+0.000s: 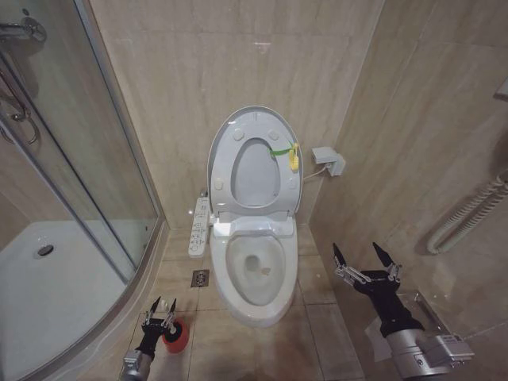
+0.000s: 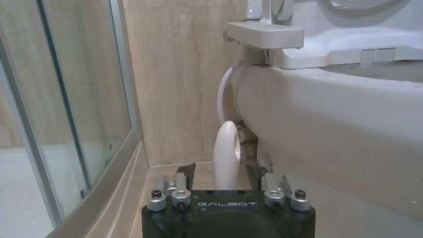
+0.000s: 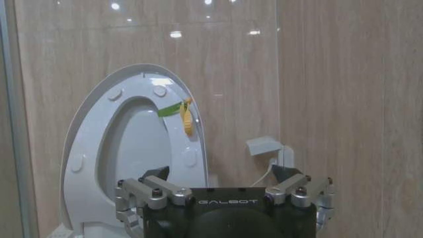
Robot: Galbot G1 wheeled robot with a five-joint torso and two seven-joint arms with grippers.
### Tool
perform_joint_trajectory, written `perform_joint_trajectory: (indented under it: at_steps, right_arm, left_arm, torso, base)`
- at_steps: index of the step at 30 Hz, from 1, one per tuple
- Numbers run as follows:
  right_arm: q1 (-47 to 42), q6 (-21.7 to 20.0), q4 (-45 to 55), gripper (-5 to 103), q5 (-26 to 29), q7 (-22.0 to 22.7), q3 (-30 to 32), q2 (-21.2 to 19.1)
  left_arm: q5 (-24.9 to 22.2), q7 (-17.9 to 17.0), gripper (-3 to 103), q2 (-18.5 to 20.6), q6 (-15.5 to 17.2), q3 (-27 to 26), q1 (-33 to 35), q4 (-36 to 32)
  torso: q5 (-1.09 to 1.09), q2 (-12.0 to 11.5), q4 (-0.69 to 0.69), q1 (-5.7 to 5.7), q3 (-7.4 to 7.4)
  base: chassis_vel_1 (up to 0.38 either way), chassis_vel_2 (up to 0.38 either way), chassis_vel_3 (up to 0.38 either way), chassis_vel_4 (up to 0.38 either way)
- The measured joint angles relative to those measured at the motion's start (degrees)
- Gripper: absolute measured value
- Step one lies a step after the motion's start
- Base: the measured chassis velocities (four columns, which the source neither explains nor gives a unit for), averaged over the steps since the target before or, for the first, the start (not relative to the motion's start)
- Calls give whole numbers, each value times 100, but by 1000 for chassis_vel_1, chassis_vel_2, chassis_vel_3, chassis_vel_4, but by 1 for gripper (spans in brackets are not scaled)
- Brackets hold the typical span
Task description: Open the toilet lid, clean the toilet bowl with a toilet brush, close the toilet lid, and flush.
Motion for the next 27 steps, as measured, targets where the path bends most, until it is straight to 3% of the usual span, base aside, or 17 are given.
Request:
perform_joint_trajectory:
  at_steps: [8, 9, 27]
  right_arm:
    - [0, 0, 0, 100, 0, 0, 0, 0]
    - [0, 0, 0, 100, 0, 0, 0, 0]
    - [0, 0, 0, 100, 0, 0, 0, 0]
  left_arm:
    - [2, 32, 55, -35, -3, -22, 40, 9]
    - [3, 33, 23, -38, -6, -25, 47, 15]
    - [-2, -5, 20, -144, -94, -192, 271, -236]
  torso:
    - [0, 0, 0, -1, 0]
    - [0, 0, 0, -1, 0]
    - [0, 0, 0, -1, 0]
  base:
    - [0, 0, 0, 0]
    - [0, 0, 0, 0]
    - [0, 0, 0, 0]
